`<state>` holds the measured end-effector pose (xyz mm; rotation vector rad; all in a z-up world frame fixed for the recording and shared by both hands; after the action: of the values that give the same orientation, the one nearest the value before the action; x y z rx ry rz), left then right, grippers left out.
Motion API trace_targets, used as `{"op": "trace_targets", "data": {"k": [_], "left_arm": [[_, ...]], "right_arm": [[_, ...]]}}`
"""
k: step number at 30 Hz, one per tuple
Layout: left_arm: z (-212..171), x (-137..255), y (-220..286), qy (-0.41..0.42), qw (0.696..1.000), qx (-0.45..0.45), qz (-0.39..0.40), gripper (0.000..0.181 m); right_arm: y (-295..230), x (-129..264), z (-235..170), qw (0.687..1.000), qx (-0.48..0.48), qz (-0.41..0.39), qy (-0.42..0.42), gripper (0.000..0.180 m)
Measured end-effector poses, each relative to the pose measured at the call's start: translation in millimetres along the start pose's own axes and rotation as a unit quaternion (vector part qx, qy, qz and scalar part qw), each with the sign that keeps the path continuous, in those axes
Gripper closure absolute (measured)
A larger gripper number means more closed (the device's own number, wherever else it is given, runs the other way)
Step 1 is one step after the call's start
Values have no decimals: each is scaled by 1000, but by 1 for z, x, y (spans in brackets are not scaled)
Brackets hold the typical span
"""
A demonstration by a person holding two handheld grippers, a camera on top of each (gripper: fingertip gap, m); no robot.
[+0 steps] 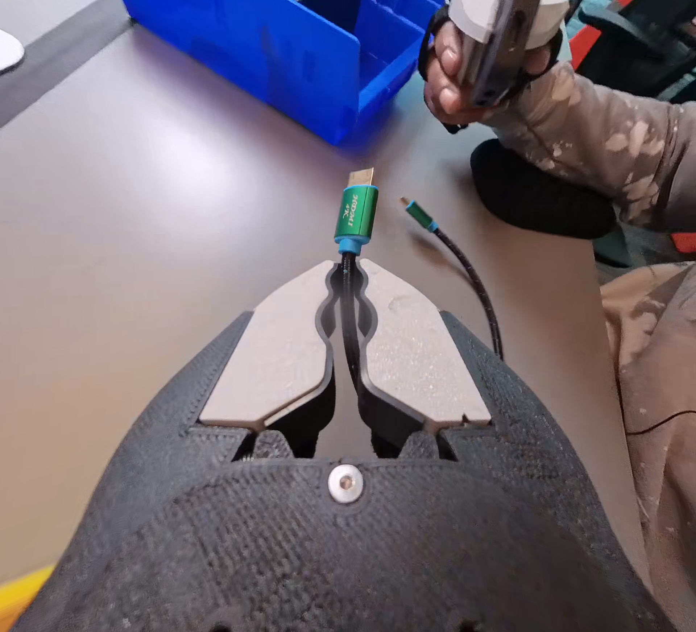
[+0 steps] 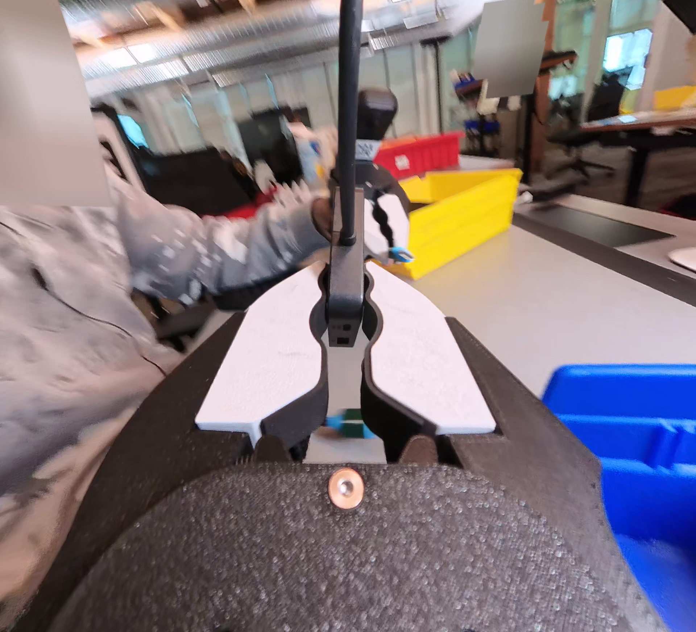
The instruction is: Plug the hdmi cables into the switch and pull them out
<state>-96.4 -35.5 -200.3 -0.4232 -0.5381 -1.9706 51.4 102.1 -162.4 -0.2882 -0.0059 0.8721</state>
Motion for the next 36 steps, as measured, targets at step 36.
{"op": "trace_targets", "data": {"k": [36], "left_arm": [[-35,-46,52,-73,962,139,-222,174]], "right_arm": [[-25,-42,-54,811,452,12,-372,167]]}}
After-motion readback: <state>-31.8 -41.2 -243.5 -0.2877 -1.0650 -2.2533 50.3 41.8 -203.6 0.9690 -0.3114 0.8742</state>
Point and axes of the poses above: each gripper's, where its closed fingertips meet, x back along the fingers, z out of its top, y = z × x across the jaws, the point moved 4 cm from there along x, back along the fingers, and after that the axes turned 4 degrees about -x, right-handed, at the moved point
